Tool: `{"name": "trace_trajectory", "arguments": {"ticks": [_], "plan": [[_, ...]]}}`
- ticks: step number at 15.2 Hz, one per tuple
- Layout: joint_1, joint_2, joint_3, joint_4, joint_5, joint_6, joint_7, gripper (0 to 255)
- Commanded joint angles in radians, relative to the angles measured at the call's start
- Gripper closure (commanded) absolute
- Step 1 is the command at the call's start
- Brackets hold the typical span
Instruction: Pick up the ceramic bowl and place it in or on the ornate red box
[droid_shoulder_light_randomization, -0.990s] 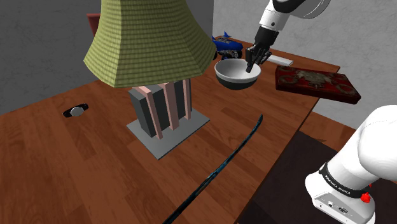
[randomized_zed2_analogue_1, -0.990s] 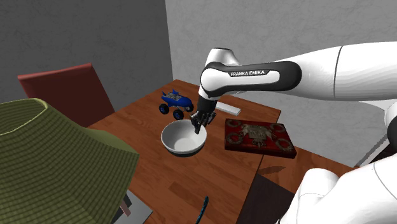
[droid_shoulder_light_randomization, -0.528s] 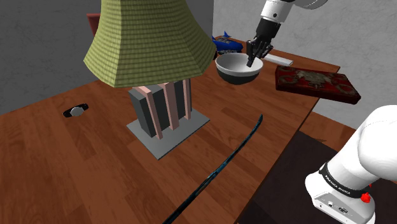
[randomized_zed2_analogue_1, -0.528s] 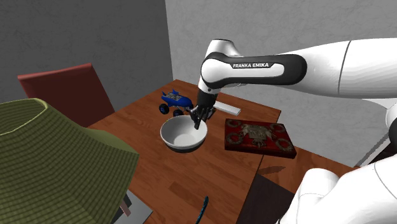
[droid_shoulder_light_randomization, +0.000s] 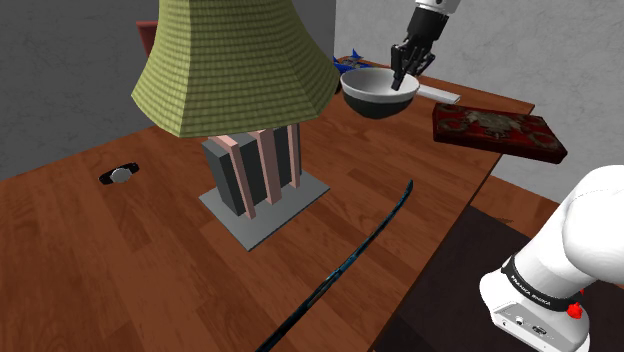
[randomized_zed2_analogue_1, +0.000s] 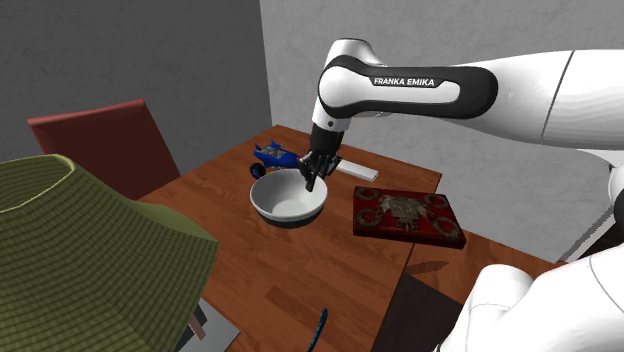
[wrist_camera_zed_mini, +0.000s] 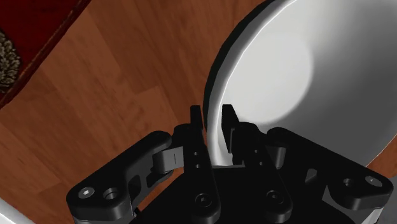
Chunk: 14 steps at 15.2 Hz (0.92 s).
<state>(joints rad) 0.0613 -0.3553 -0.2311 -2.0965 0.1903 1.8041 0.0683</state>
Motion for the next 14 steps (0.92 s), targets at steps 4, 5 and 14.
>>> {"name": "trace_trajectory", "arguments": {"ticks": [4, 5, 14], "plan": [[0.002, 0.004, 0.001, 0.071, -0.001, -0.065, 0.014, 255], [0.002, 0.006, 0.0, 0.086, -0.001, -0.078, 0.017, 255], [-0.04, -0.084, -0.058, 0.084, -0.043, -0.181, -0.053, 255]]}}
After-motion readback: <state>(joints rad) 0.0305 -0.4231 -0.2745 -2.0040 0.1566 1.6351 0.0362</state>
